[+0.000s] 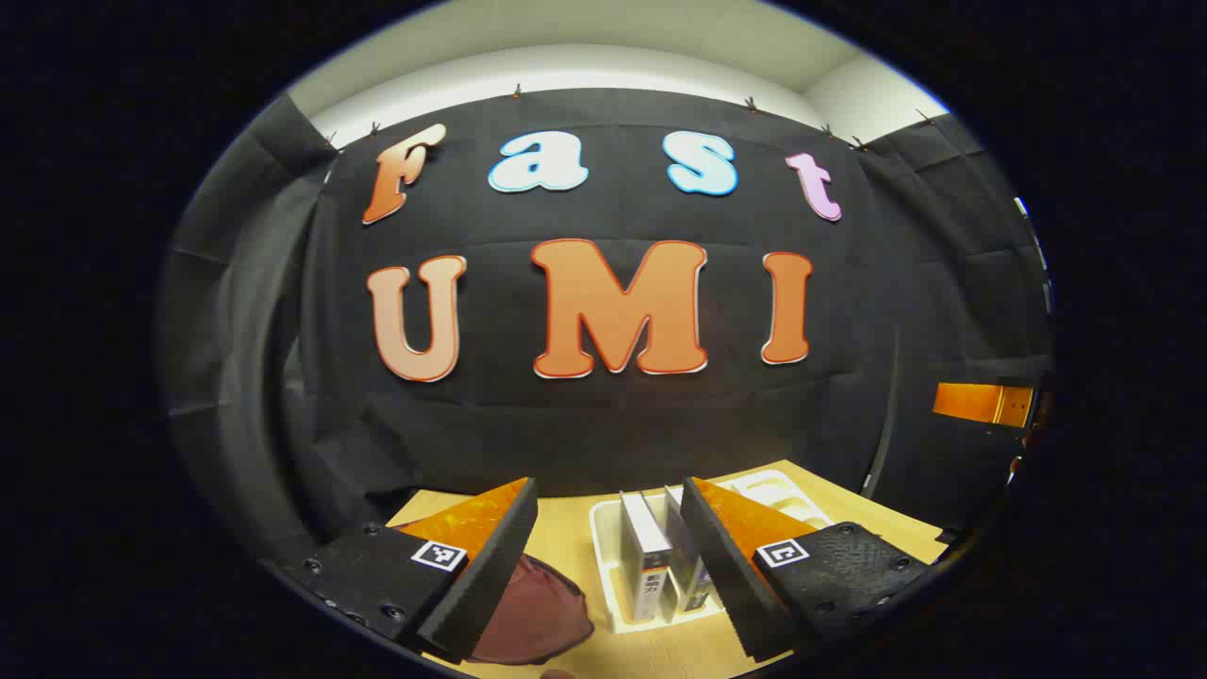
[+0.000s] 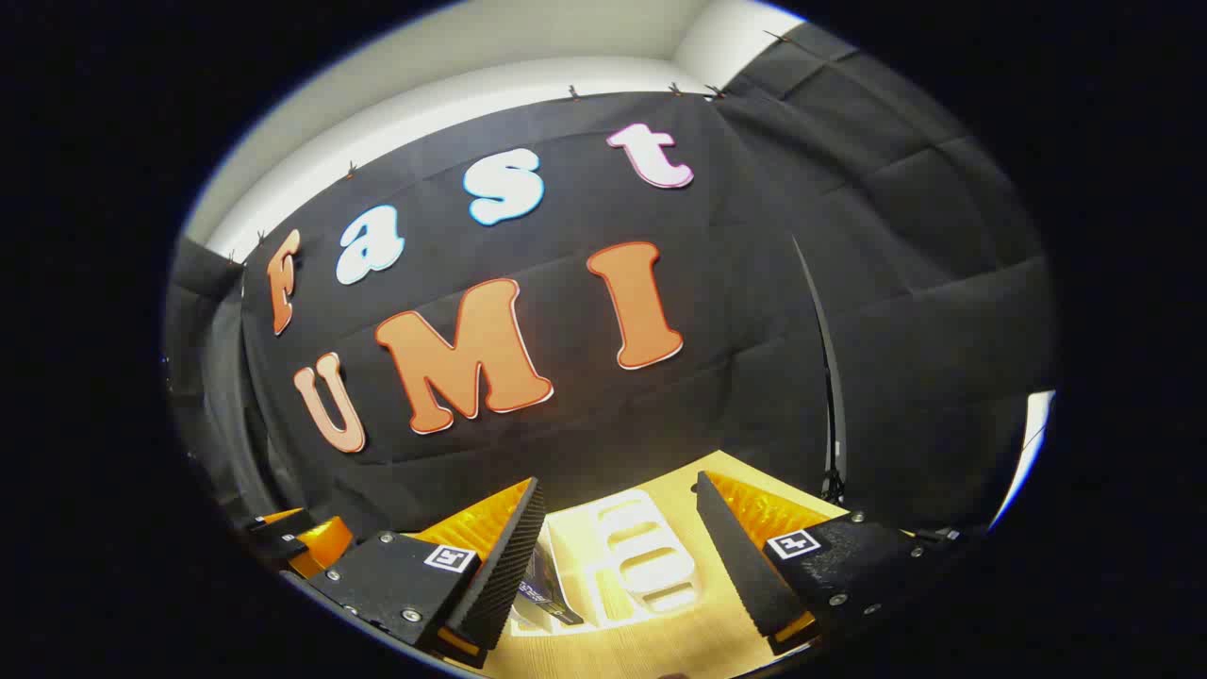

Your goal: Open the schoolbag, grab two books from the bookshelf and put them into the schoolbag.

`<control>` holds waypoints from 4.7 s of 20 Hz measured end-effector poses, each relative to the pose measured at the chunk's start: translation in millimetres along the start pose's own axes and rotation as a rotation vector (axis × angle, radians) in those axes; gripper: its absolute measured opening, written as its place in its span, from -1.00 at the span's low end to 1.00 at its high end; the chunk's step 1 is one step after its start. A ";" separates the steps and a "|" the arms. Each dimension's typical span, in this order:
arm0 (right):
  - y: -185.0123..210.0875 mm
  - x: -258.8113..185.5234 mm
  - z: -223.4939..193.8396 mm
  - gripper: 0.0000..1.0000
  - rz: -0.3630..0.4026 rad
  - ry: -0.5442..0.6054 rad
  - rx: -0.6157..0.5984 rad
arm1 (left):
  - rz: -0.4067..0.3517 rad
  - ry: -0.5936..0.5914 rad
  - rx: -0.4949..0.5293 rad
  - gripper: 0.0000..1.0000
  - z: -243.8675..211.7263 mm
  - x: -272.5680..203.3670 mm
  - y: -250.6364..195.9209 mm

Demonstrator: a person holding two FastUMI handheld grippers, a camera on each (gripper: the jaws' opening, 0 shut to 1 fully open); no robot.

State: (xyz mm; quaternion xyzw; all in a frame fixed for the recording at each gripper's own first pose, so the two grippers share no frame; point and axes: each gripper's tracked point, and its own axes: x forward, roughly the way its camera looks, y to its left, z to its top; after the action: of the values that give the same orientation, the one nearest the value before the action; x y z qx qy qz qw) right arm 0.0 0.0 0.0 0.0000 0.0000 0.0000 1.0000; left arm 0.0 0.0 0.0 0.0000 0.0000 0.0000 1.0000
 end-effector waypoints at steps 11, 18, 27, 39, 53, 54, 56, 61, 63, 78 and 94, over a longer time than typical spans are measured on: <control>33.5 10.6 -8.9 1.00 0.110 0.047 -0.179 | 0.124 -0.008 -0.040 0.92 5.3 -24.9 28.7; 24.4 7.5 -10.5 0.92 0.129 0.064 -0.193 | 0.152 -0.009 -0.041 0.91 8.9 -28.2 19.7; 17.1 9.5 -9.9 1.00 0.152 0.071 -0.214 | 0.182 -0.012 -0.047 0.92 13.7 -35.2 13.6; 15.0 11.8 -10.0 1.00 0.187 0.085 -0.205 | 0.191 -0.017 -0.056 0.92 16.0 -41.9 8.9; 3.6 16.4 -20.9 0.93 0.188 0.118 -0.209 | 0.226 0.036 0.013 0.91 -8.6 -51.6 34.1; 1.8 17.0 -24.1 0.93 0.186 0.128 -0.210 | 0.240 0.054 0.051 0.91 -16.1 -54.9 40.2; -2.1 18.9 -32.3 1.00 0.181 0.150 -0.207 | 0.256 0.085 0.122 1.00 -29.9 -60.2 50.8; -18.2 23.5 -50.1 0.92 0.146 0.206 -0.231 | 0.218 0.219 0.304 0.92 -94.4 -56.5 56.0; -24.9 25.3 -51.8 0.93 0.125 0.208 -0.255 | 0.193 0.267 0.343 0.92 -123.9 -49.6 52.9; -62.2 23.8 -78.7 0.93 -0.011 0.335 -0.258 | 0.021 0.685 0.658 0.95 -363.5 -1.2 52.5; -46.8 32.9 -84.5 0.94 -0.006 0.353 -0.219 | -0.040 0.796 0.677 -0.25 -390.7 21.6 69.0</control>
State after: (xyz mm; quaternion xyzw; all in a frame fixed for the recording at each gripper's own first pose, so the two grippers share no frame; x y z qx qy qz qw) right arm 32.9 -46.8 -84.5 -0.1089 0.1751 -0.0030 0.9785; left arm 21.6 69.0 -390.7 0.3231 0.3801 -0.0192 0.8665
